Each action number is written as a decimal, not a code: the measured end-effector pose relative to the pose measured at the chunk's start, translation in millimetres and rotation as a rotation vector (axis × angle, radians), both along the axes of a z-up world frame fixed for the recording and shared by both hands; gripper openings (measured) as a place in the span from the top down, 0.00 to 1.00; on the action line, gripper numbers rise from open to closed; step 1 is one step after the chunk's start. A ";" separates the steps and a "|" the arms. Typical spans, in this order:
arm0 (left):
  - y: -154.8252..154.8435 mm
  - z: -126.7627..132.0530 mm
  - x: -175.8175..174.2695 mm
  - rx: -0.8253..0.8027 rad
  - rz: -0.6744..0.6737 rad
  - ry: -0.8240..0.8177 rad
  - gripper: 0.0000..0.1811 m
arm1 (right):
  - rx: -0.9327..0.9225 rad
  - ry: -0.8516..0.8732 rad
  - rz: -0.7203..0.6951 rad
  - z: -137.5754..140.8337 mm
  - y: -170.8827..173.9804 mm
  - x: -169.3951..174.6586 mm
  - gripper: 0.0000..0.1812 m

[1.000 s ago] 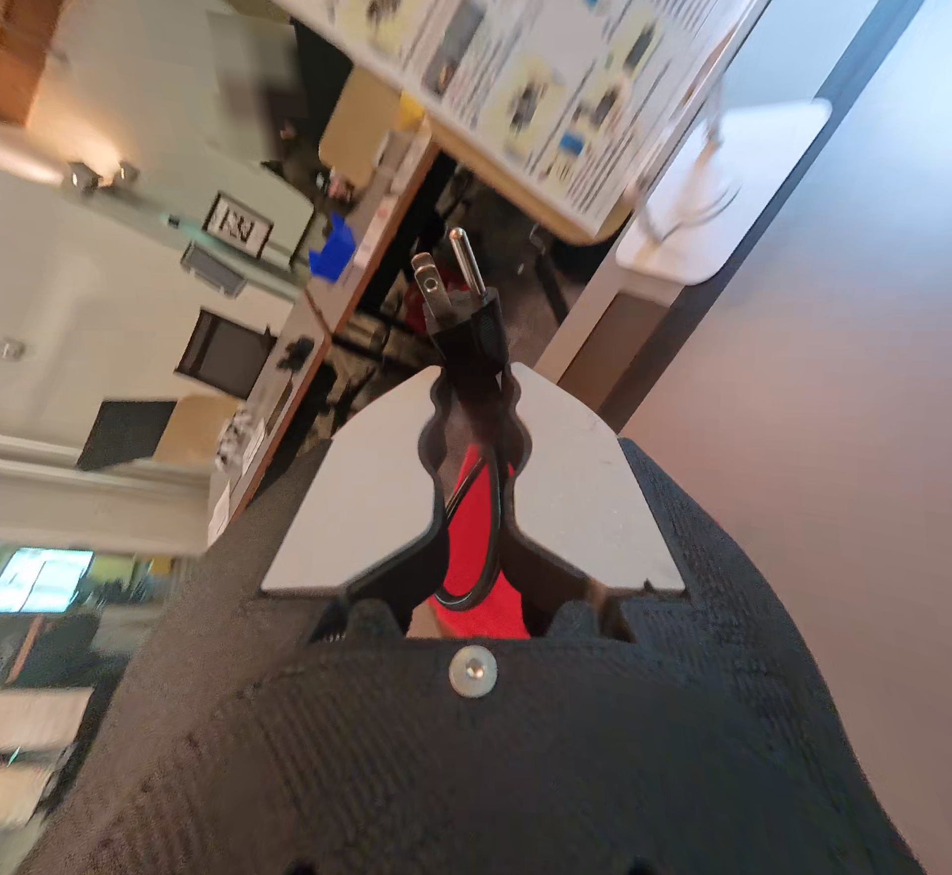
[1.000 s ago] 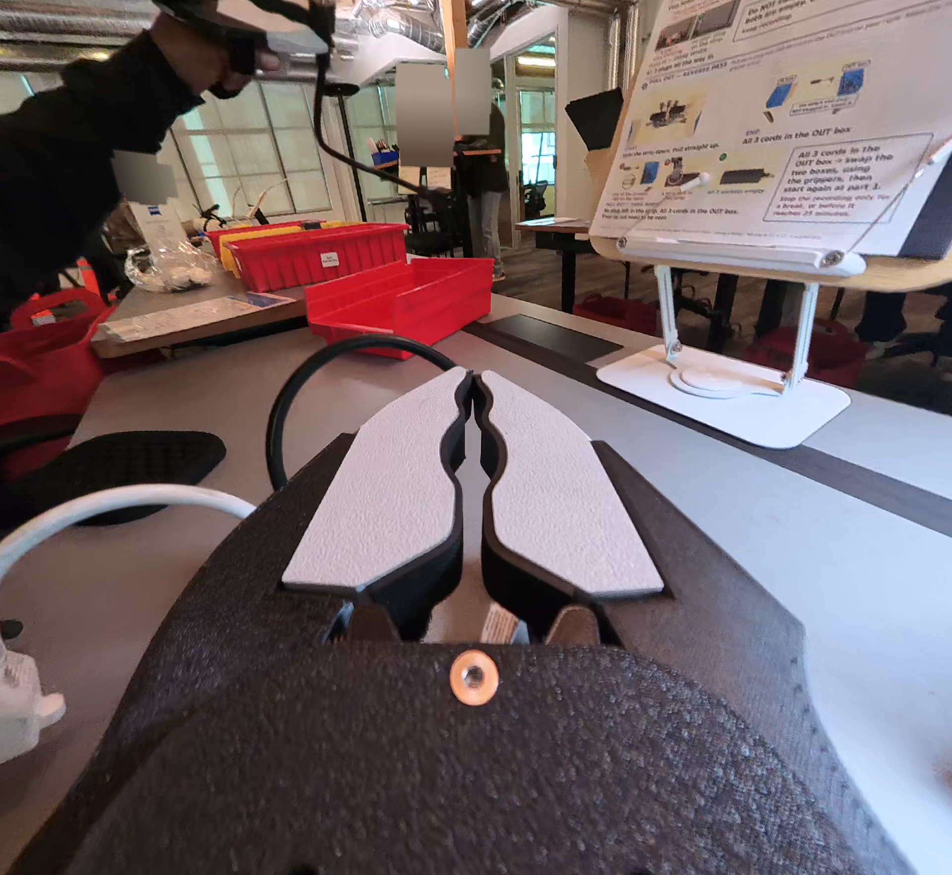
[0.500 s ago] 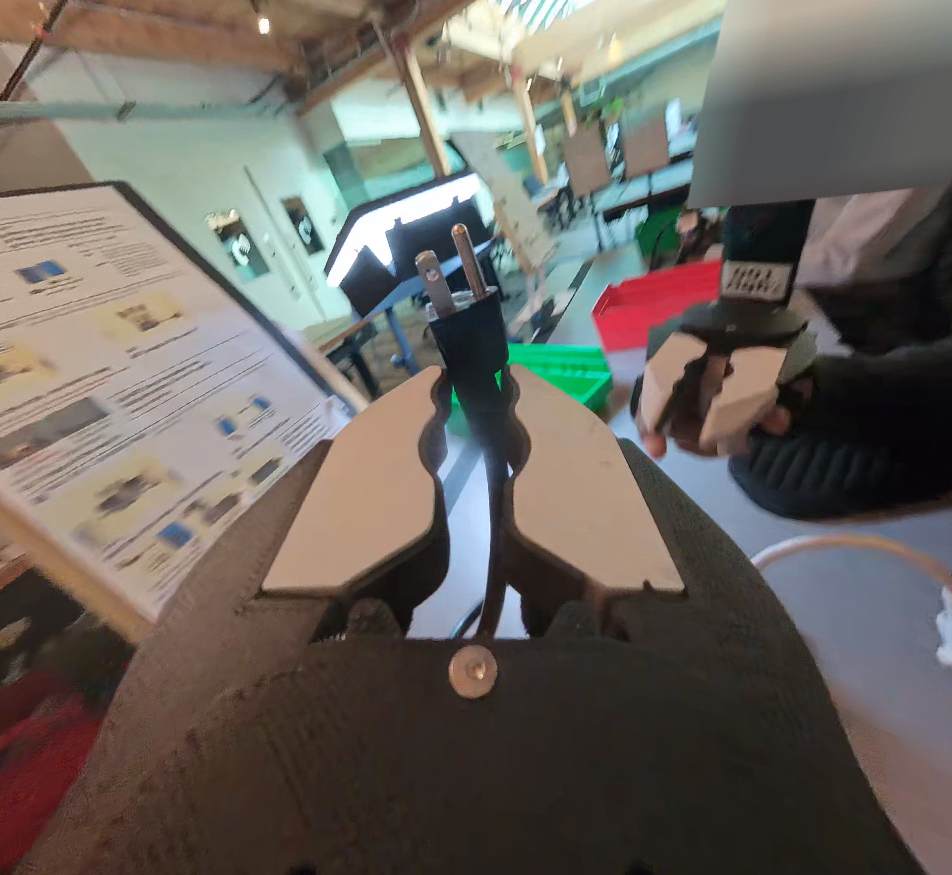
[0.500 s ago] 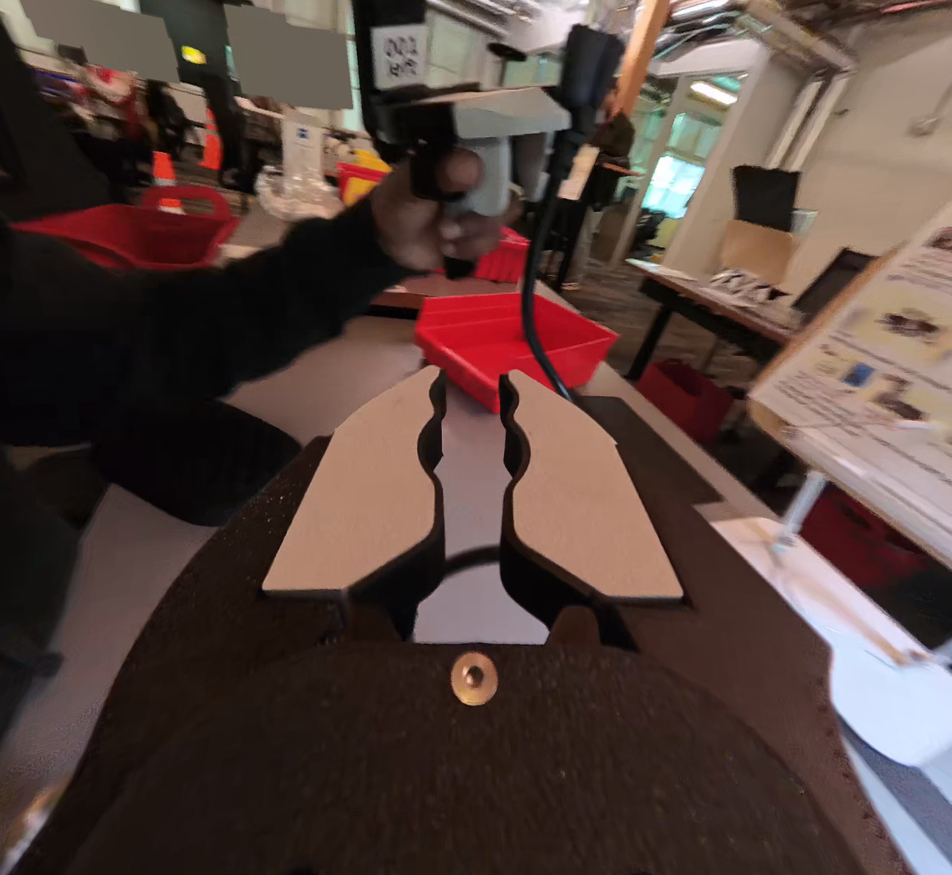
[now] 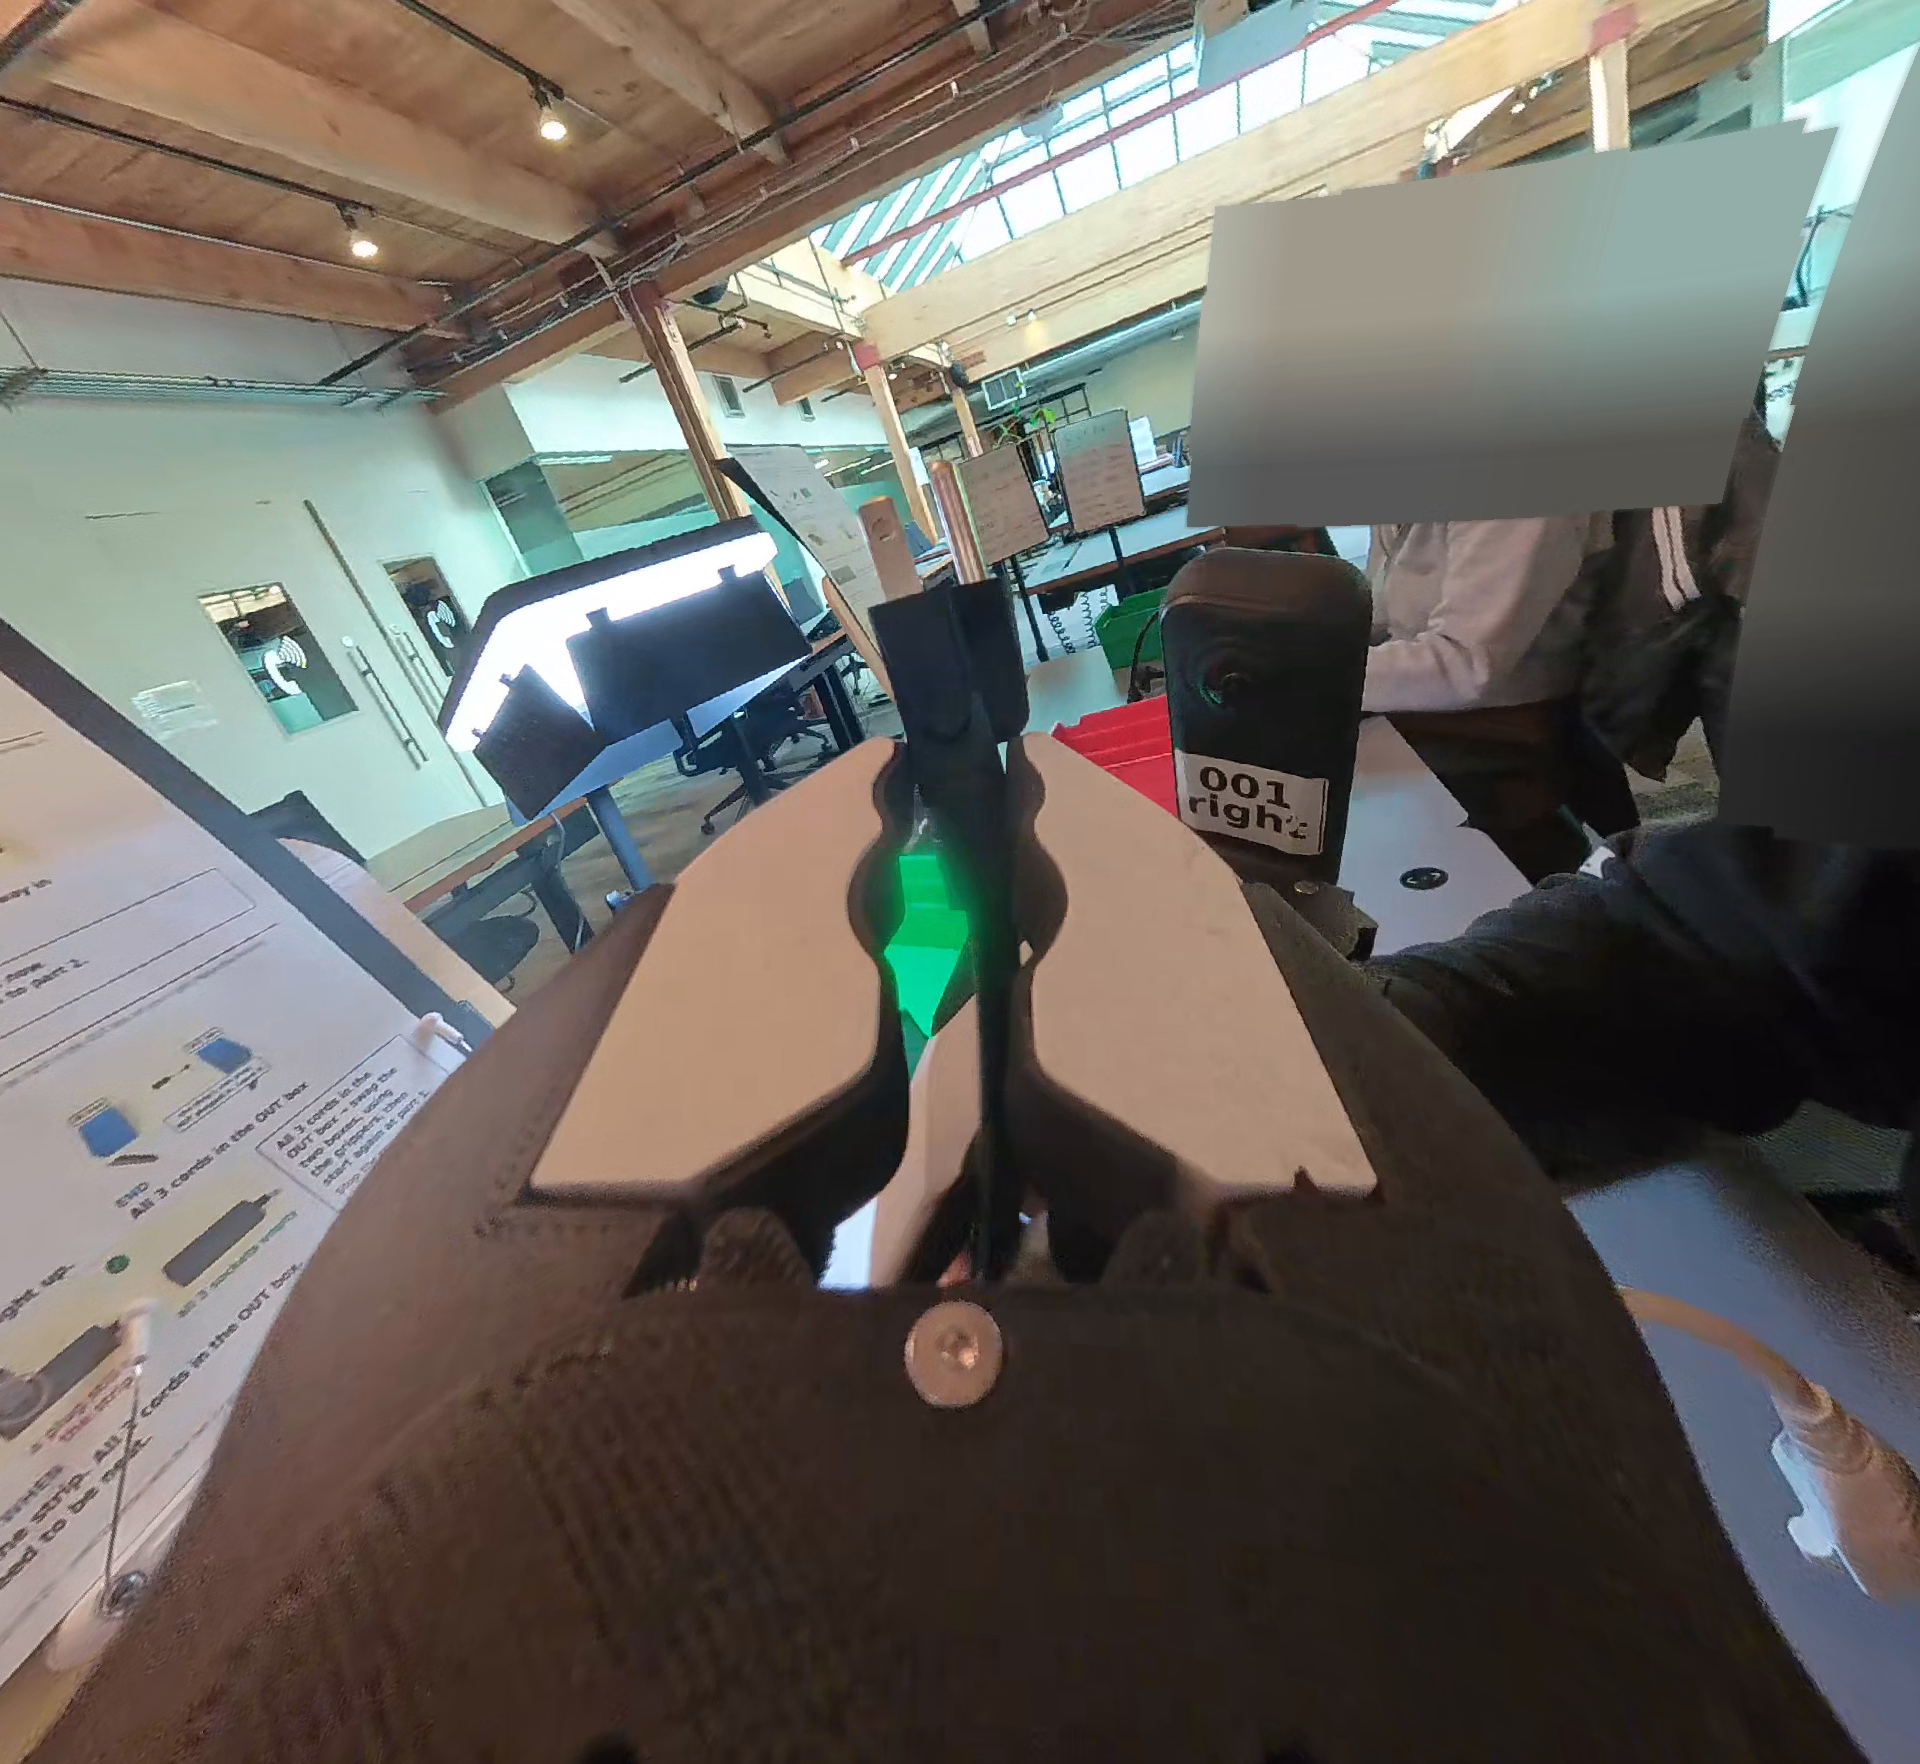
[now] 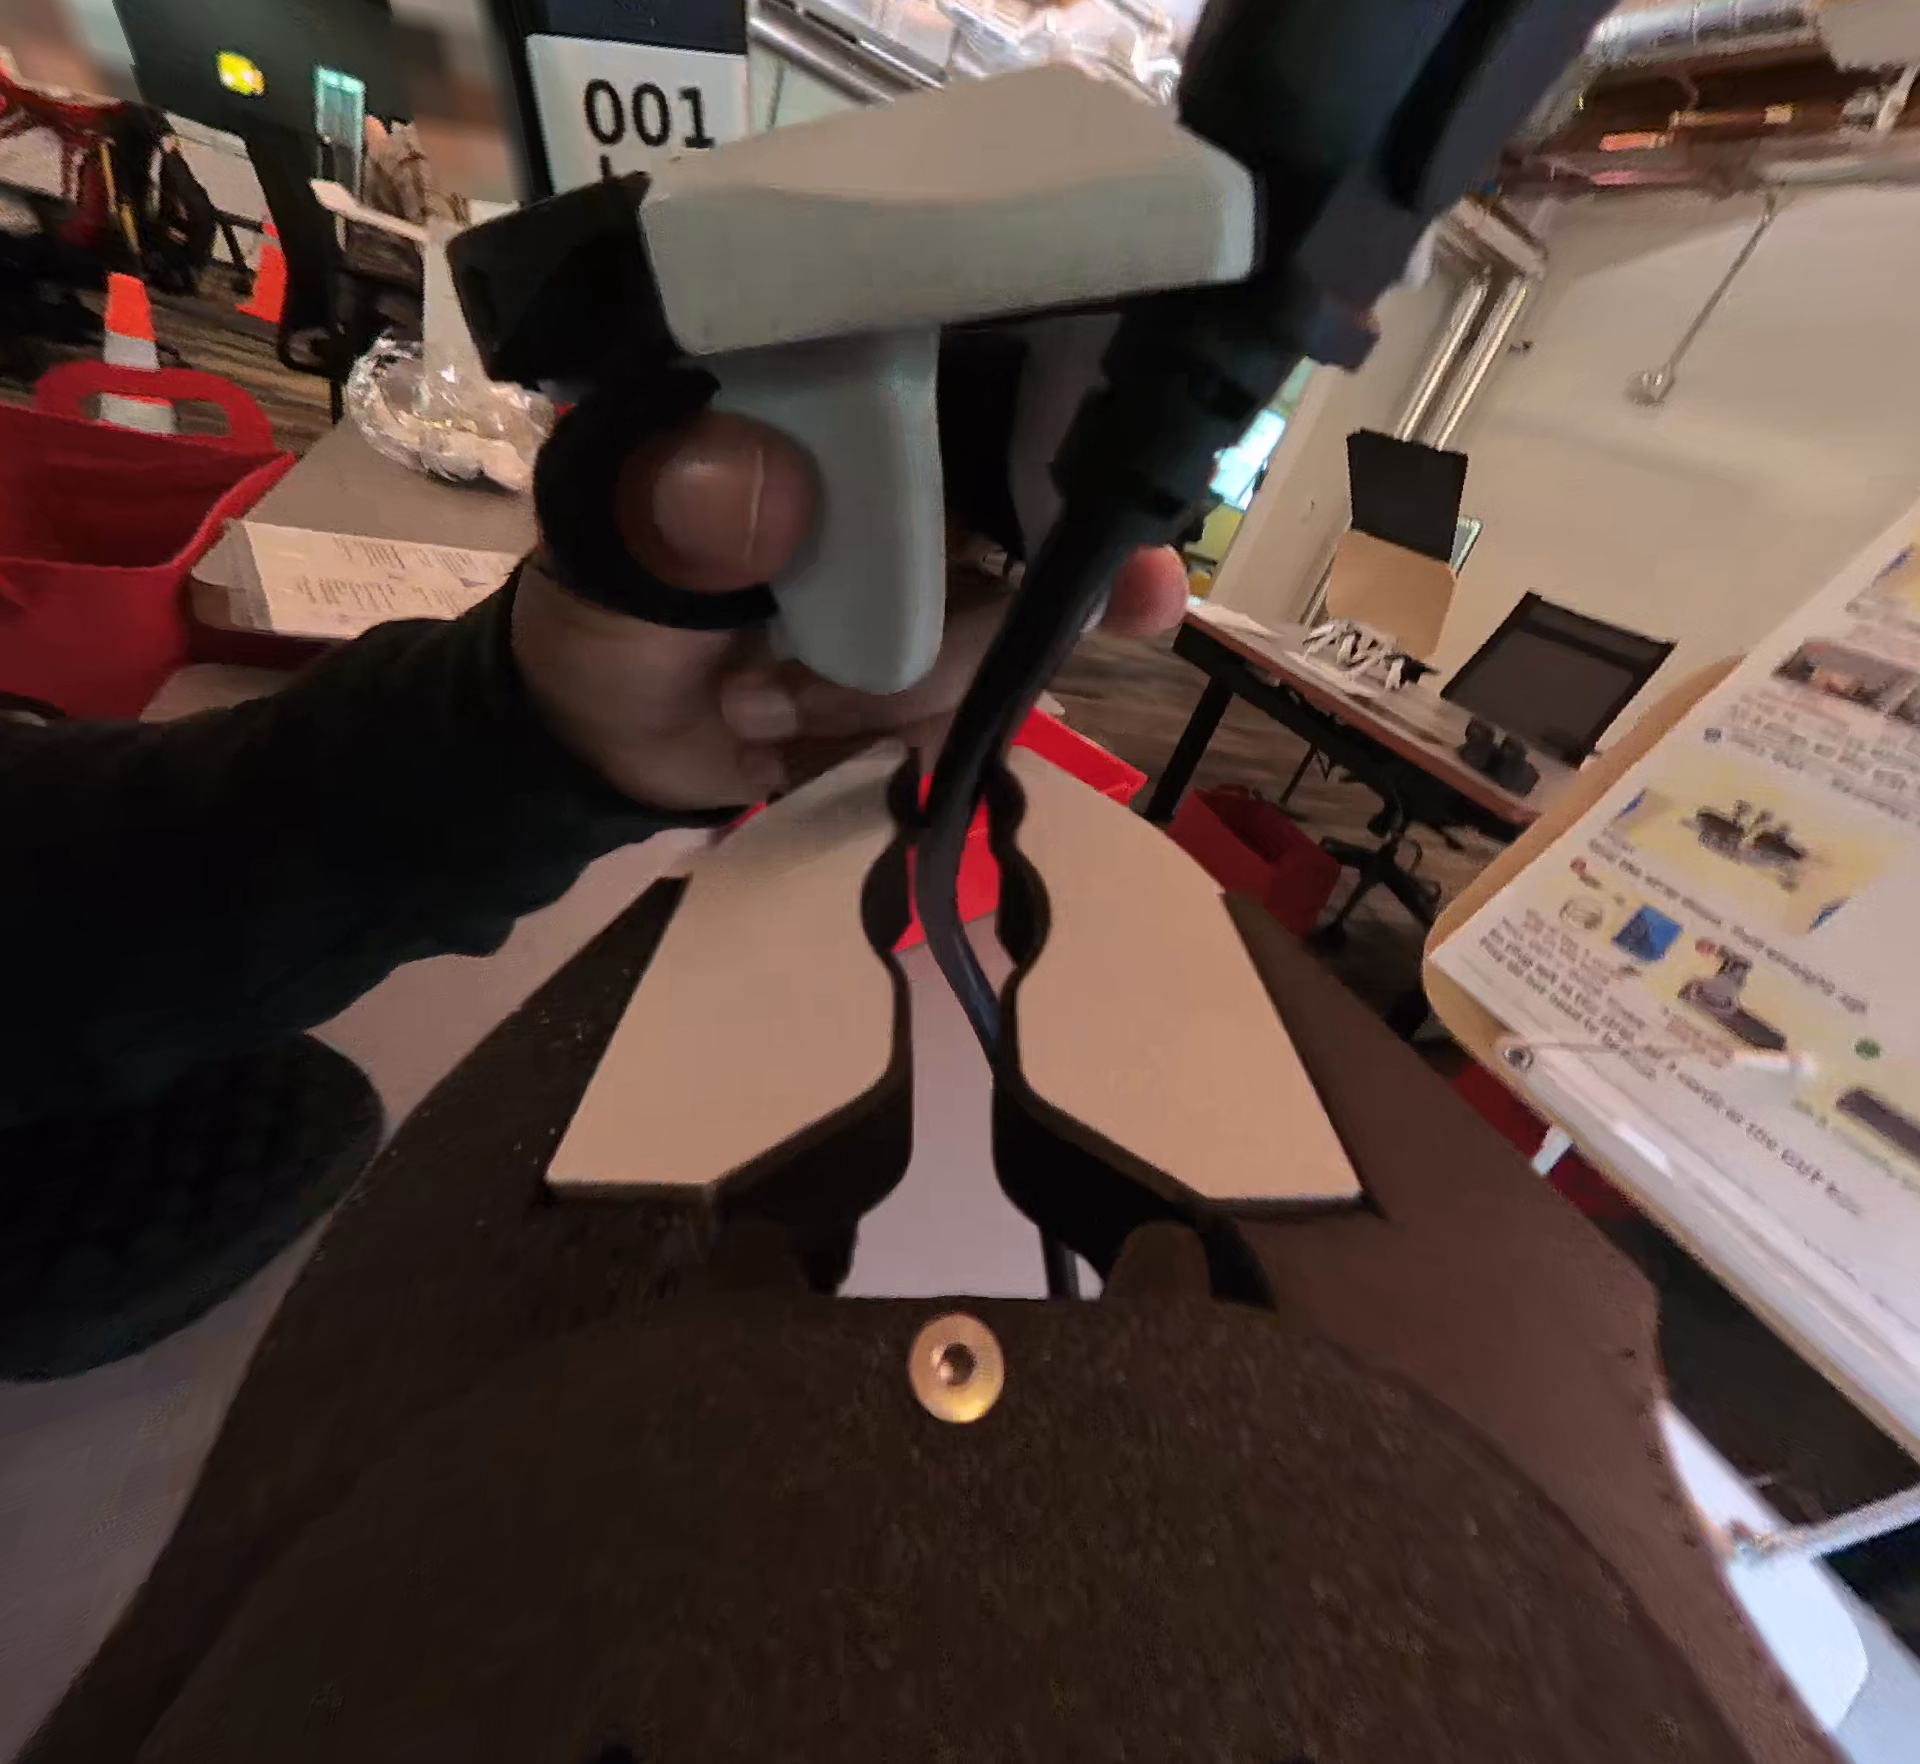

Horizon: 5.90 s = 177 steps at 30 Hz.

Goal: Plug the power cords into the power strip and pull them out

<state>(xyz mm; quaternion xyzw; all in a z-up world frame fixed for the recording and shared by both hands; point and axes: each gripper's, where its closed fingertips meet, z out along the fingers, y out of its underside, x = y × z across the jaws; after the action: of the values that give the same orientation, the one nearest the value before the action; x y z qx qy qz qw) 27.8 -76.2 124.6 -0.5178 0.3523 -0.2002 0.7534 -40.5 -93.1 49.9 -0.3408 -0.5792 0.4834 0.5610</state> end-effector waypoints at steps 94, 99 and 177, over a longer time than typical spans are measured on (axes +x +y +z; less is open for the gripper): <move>-63.0 4.2 -147.4 0.046 0.537 0.064 0.83 | 0.006 -0.717 0.142 -12.3 62.1 -33.4 0.98; -54.8 -21.6 -133.5 -0.034 0.561 0.278 0.76 | 0.096 -0.876 0.083 20.5 78.6 -19.9 0.98; 53.8 -92.1 -142.1 0.257 1.214 0.626 0.84 | -0.906 -0.255 0.265 28.3 40.5 52.5 0.97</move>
<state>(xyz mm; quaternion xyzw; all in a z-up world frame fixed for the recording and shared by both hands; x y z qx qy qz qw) -114.3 -22.5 32.5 -0.5634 0.2221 0.4584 0.6505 12.0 -52.6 78.1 -0.5305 -0.4130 0.7086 0.2144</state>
